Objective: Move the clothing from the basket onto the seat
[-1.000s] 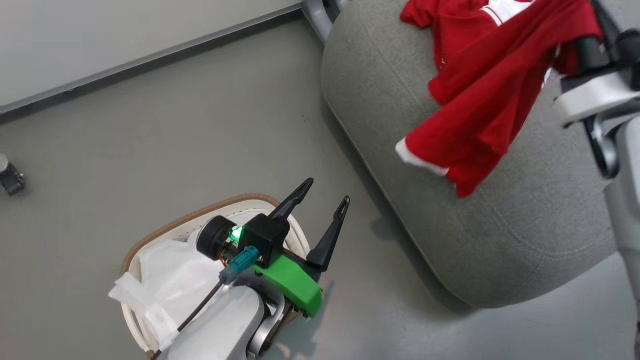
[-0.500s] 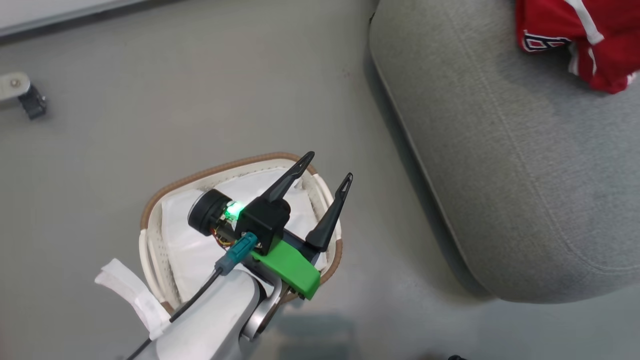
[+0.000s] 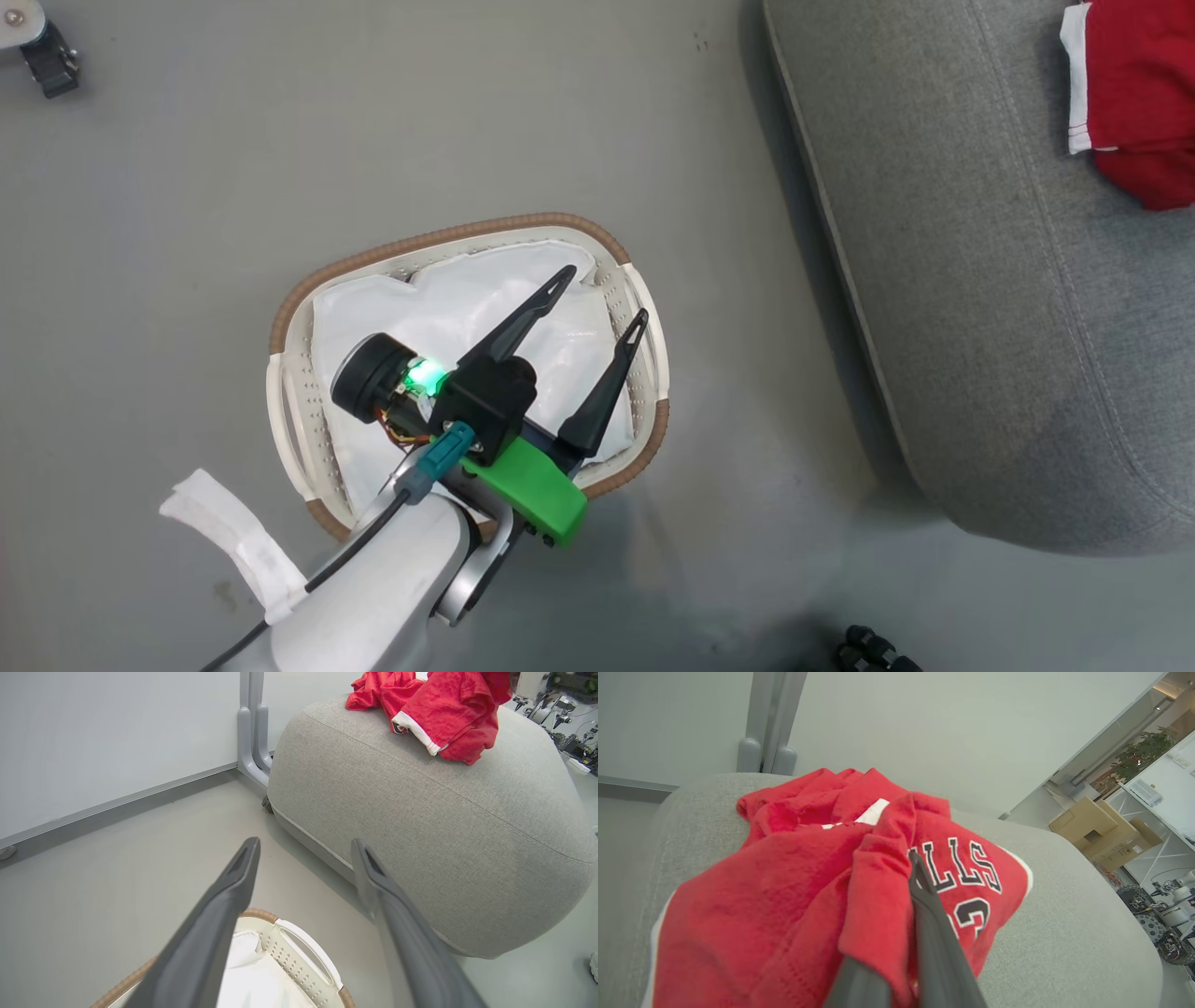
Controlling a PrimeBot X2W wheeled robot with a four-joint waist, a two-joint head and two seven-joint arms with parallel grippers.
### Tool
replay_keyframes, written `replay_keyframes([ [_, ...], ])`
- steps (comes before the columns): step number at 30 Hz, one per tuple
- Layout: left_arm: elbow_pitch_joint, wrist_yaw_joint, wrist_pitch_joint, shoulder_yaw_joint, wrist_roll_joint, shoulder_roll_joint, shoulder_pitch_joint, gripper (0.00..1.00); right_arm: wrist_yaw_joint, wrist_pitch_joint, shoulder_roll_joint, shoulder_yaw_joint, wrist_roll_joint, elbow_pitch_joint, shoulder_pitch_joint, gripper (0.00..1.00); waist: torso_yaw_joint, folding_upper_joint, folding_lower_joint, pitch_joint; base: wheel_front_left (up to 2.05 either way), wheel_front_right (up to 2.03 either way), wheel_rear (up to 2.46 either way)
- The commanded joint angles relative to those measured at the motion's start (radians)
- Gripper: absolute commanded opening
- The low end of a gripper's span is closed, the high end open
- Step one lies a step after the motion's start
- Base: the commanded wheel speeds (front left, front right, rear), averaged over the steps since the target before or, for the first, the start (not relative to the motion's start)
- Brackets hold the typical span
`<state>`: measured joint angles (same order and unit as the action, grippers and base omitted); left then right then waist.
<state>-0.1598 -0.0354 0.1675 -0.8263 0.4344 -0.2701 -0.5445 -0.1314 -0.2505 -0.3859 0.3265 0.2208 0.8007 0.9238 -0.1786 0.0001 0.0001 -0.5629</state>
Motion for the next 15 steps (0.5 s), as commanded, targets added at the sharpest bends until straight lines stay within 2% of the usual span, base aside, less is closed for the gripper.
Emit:
replay_keyframes([
  [1,0.005,-0.005,-0.002,0.001,-0.004,-0.012,-0.016,1.0,0.001,-0.009,0.007,0.014,0.011,0.014,-0.023,0.0,-0.008,-0.0001,-0.0001,-0.001,0.0,0.0,0.0],
  [4,0.004,-0.008,-0.002,0.001,0.002,-0.014,-0.011,1.0,0.001,-0.013,0.027,0.037,0.025,0.034,-0.045,0.0,-0.019,-0.0001,-0.0001,0.007,0.0,0.0,0.0],
  [5,0.002,-0.008,-0.003,0.0,0.004,-0.016,-0.006,1.0,0.001,-0.014,0.037,0.044,0.027,0.032,-0.054,0.12,-0.024,-0.0001,-0.0001,0.011,0.0,0.0,0.0],
  [6,0.001,-0.009,-0.002,-0.001,0.006,-0.016,-0.002,1.0,0.001,-0.015,0.049,0.048,0.022,0.026,-0.061,0.3,-0.028,-0.0001,-0.0001,0.015,0.0,0.0,0.0],
  [7,-0.001,-0.011,-0.001,-0.001,0.008,-0.017,0.004,1.0,0.001,-0.015,0.061,0.049,0.014,0.013,-0.072,0.67,-0.034,-0.0001,-0.0001,0.02,0.0,0.0,0.0],
  [8,-0.003,-0.011,-0.001,-0.001,0.01,-0.017,0.009,1.0,0.001,-0.015,0.065,0.048,0.011,0.002,-0.084,1.0,-0.037,-0.0001,-0.0001,0.025,0.0,0.0,0.0],
  [15,-0.017,-0.008,0.009,-0.004,0.027,-0.019,0.026,1.0,0.001,-0.016,0.101,0.02,-0.042,-0.098,-0.198,1.0,-0.063,-0.0001,-0.0001,0.071,0.0,0.0,0.0],
])
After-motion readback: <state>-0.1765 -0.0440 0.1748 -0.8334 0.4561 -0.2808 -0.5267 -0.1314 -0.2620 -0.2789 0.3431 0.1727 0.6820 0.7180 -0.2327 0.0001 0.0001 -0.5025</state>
